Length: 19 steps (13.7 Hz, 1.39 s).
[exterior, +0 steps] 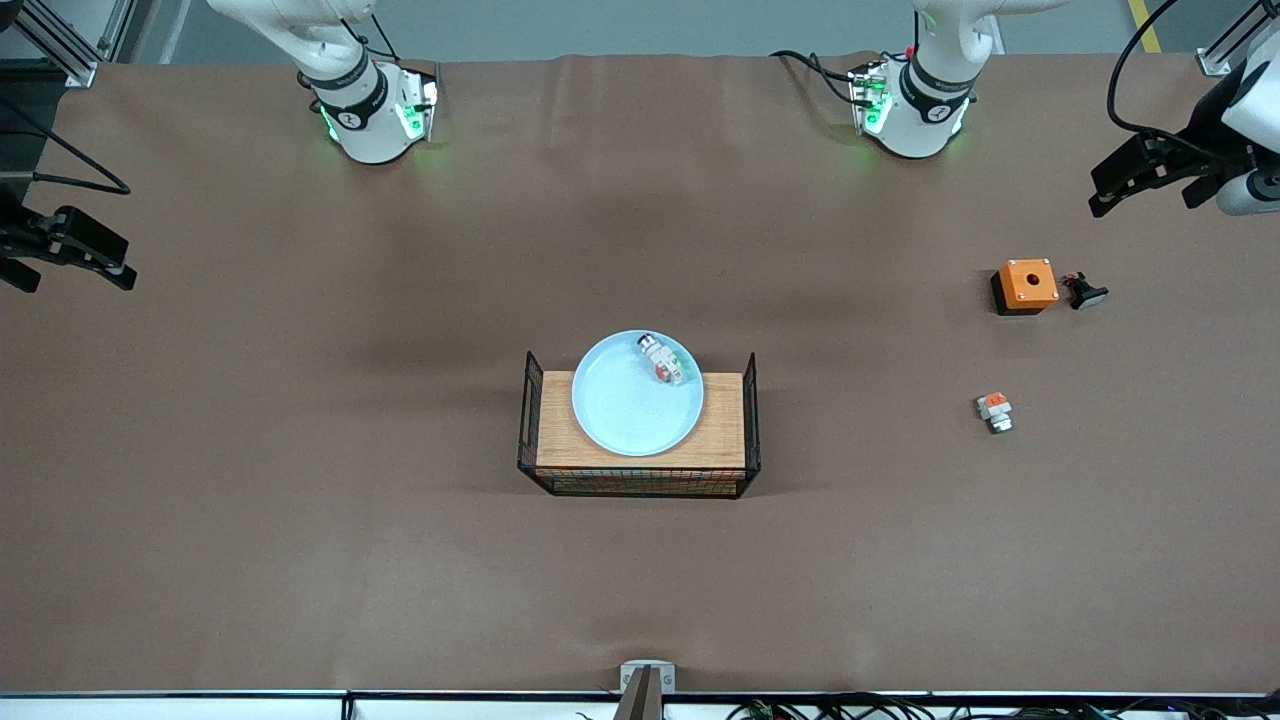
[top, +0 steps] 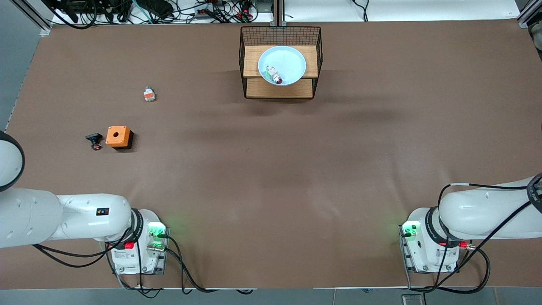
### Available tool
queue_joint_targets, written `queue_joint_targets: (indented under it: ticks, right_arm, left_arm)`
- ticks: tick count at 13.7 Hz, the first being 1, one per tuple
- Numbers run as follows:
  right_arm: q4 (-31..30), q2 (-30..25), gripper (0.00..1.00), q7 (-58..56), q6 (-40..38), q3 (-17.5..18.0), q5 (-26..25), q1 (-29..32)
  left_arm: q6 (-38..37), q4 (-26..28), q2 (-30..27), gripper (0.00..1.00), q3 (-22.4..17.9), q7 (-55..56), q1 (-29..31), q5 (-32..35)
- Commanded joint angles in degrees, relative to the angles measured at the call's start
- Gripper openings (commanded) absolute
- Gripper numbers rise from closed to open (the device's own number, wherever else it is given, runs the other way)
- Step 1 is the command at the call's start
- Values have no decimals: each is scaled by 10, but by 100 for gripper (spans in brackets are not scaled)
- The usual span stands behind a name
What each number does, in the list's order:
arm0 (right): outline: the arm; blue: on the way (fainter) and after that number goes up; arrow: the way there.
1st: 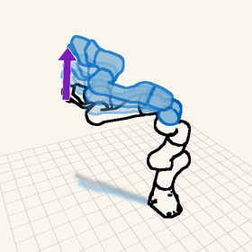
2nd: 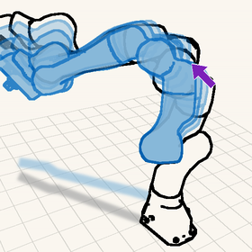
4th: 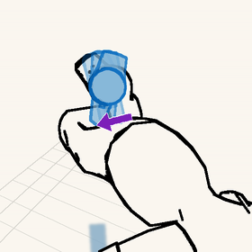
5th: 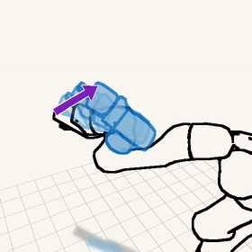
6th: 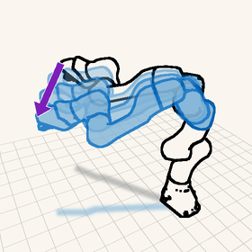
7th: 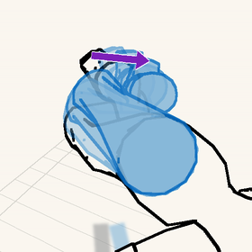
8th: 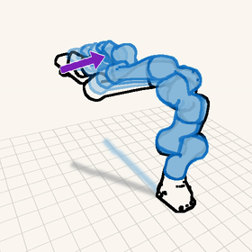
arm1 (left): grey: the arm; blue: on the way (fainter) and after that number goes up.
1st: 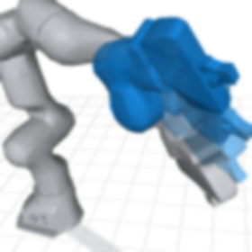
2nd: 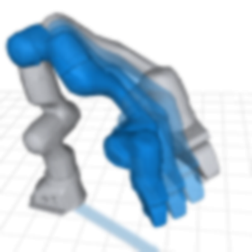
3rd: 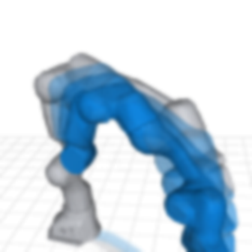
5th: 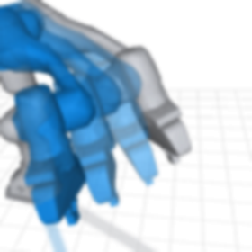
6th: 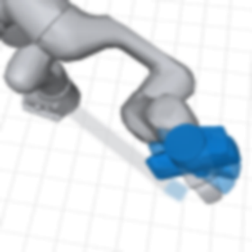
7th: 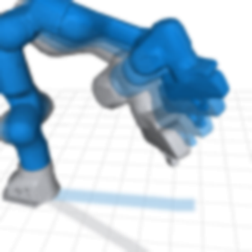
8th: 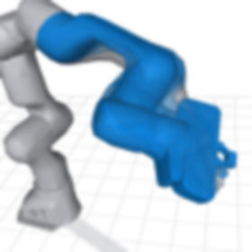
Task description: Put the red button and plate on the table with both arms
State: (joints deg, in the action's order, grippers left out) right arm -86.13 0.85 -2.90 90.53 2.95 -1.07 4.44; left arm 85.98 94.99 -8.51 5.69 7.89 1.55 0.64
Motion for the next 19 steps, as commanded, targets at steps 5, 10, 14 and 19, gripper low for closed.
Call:
queue_joint_targets:
  ticks: [5, 10, 14, 19]
  right_arm:
    - [17, 8, 100, -5, -5, 7, -4, 8]
    - [16, 8, 100, -5, -7, 7, -4, 4]
    - [17, 8, 100, -5, -5, 7, -4, 5]
    - [17, 9, 100, -5, -4, 8, -5, 5]
  left_arm:
    - [-12, -17, 11, 100, 2, -7, -1, 11]
    - [-12, -22, 14, 100, 0, -3, 2, 5]
    - [-9, -24, 33, 100, 8, 17, -6, 2]
    - [-5, -39, 53, 100, 22, 25, -6, 1]
